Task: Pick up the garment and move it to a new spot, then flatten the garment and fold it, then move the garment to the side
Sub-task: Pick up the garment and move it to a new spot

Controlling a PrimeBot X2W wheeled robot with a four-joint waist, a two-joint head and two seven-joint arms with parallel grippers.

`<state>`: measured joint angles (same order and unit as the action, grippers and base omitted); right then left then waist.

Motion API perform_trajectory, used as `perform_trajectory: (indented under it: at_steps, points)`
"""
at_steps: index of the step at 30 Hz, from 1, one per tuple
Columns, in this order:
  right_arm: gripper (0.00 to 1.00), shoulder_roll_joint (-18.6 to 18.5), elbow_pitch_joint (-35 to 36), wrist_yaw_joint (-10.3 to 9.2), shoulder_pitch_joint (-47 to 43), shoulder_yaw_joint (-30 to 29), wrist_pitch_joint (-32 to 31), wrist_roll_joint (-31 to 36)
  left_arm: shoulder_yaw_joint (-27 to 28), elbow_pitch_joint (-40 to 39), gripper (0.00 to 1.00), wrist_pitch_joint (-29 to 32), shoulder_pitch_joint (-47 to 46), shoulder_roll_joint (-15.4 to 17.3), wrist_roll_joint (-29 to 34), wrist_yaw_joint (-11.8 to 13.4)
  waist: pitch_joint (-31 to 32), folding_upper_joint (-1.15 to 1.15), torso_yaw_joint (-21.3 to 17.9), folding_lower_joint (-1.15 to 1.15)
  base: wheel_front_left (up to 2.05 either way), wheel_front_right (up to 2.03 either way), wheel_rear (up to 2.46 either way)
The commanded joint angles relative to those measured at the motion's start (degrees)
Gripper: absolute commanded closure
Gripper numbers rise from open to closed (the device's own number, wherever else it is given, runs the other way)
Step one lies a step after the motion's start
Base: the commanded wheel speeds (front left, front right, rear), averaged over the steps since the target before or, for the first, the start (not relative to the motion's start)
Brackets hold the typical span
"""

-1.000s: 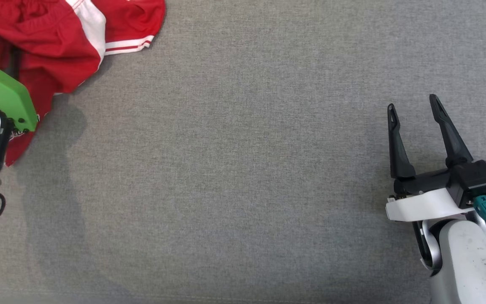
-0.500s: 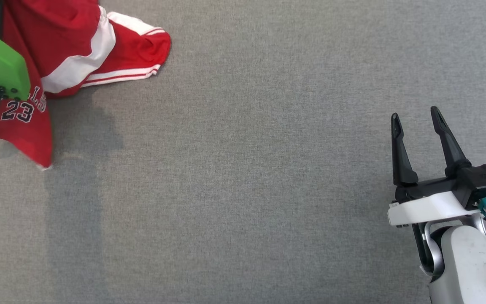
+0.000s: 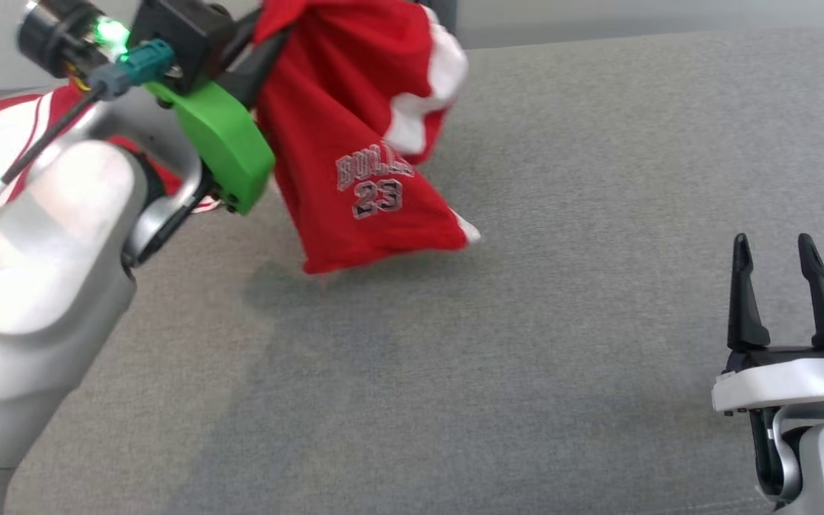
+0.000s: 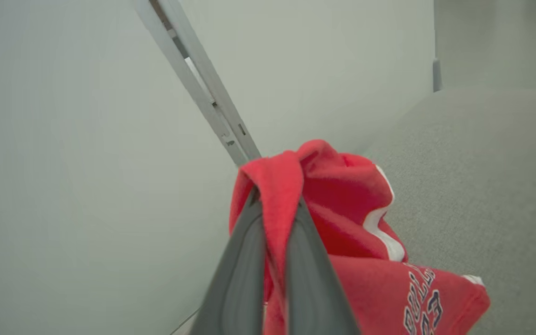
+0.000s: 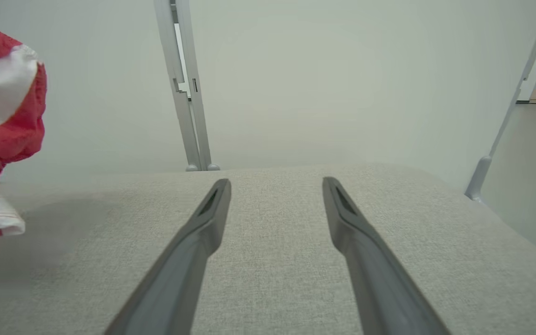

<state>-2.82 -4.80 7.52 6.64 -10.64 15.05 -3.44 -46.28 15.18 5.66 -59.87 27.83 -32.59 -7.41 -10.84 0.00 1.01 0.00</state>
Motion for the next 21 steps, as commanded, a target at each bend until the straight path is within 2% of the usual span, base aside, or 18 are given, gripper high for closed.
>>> perform_trajectory:
  at_steps: [1,5,9,13,19,21]
  points:
    - [0.0,-0.11,0.06,-0.06,-0.89,-0.79,0.2,-0.29,-0.92,-1.9,1.0,0.32,1.21,-0.3,-1.69,-0.01,3.18,0.0,-5.8,0.0,0.0,0.0,0.0]
    - [0.0,-0.11,0.08,-0.06,-1.25,-2.31,0.19,-0.57,-4.31,-7.03,1.0,1.72,2.61,-1.14,-5.77,-0.01,2.15,0.0,-9.66,0.0,0.0,0.0,0.0]
    - [0.0,-0.09,-0.17,-0.06,-0.36,-1.52,0.2,-1.59,-6.59,-5.18,1.0,2.35,4.33,-2.28,-7.25,0.09,-0.51,0.0,-13.16,0.0,0.0,0.0,0.0]
    - [0.0,-0.09,-0.45,-0.06,1.2,0.26,0.2,-2.89,-7.34,3.3,1.0,0.88,6.25,-4.71,-7.69,1.27,-3.83,0.0,-15.87,0.0,0.0,0.0,0.0]
    - [0.0,-0.09,-0.69,-0.06,2.78,2.64,0.2,-4.73,-6.41,18.71,1.0,-6.88,7.07,-8.88,-5.89,4.76,-8.1,0.0,-18.28,0.0,0.0,0.0,0.0]
    - [0.0,-0.09,-0.72,-0.06,3.33,3.03,0.2,-5.02,-5.6,23.53,1.0,-10.14,6.61,-11.11,-5.66,6.6,-9.24,0.0,-18.34,0.0,0.0,0.0,0.0]
